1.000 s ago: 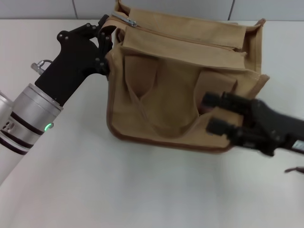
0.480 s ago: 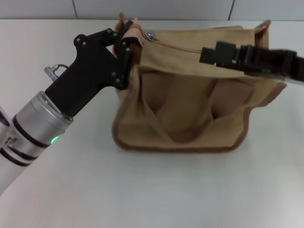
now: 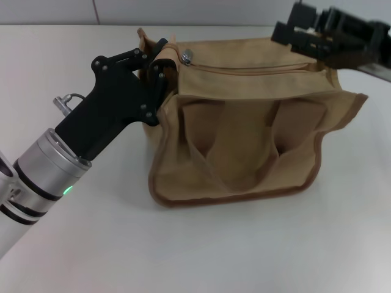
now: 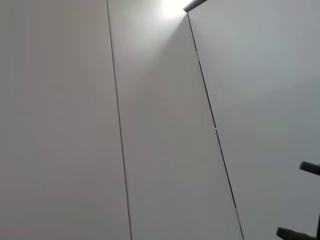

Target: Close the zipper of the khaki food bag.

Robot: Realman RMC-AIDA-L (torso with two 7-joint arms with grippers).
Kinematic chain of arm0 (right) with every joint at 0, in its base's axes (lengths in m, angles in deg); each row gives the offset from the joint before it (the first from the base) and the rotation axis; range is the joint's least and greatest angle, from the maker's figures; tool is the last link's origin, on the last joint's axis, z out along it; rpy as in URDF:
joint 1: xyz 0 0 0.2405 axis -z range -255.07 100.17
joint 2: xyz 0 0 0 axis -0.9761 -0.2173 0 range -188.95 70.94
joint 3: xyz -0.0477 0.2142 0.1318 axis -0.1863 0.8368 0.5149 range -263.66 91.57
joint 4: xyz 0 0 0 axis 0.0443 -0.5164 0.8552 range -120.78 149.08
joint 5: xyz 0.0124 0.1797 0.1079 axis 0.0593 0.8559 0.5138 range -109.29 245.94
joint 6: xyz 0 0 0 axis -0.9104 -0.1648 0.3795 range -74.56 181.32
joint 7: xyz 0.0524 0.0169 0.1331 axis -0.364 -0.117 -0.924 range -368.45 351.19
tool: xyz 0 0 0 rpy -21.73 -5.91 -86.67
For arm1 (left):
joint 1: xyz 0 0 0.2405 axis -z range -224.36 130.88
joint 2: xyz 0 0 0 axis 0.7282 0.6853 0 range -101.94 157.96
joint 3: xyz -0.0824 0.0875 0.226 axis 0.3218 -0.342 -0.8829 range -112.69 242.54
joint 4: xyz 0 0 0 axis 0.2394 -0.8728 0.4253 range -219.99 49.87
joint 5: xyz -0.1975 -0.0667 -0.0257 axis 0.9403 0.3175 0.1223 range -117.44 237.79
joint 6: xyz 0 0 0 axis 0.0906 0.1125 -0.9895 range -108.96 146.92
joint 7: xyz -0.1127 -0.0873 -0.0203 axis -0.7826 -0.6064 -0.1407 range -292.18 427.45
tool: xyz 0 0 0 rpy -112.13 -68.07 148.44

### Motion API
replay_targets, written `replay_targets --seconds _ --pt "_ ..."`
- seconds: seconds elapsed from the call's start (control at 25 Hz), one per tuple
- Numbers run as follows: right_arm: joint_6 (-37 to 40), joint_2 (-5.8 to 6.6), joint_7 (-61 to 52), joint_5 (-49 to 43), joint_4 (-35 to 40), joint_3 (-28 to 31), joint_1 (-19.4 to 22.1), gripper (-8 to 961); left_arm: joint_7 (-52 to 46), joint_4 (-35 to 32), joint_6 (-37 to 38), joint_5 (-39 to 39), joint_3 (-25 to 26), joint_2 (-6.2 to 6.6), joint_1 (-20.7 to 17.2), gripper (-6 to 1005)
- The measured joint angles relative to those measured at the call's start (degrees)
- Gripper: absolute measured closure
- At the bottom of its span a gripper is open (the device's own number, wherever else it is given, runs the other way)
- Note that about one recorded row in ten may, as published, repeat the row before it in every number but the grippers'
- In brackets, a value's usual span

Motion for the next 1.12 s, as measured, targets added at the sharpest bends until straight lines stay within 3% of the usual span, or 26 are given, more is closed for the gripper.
replay_targets --seconds 0.08,0.2,0.36,0.72,1.12 --pt "0.03 0.01 -2.06 0.32 -0.40 0.11 -0.49 198 -0.07 0.00 -0.02 -0.02 0.07 -0.02 0.00 962" --pt "0.14 1.24 -17.02 2.66 -3.18 0.15 -2.99 198 -0.40 0.01 -0.10 -0.04 0.28 -0.01 -0.02 961" --pt "-2.87 1.32 -25.23 2.86 -5.96 0.05 -3.68 198 -0.15 0.65 -0.15 -0.07 0.28 0.00 -0.04 959" --pt "-10.37 -2.08 -30.29 2.65 -10.59 -1.91 -4.14 198 -0.04 0.99 -0.12 -0.05 0.41 0.08 0.30 956" --pt "-11.48 -2.32 -30.24 2.92 -12.78 -6.16 -5.79 198 0.00 1.05 -0.18 0.23 0.41 0.08 0.92 952"
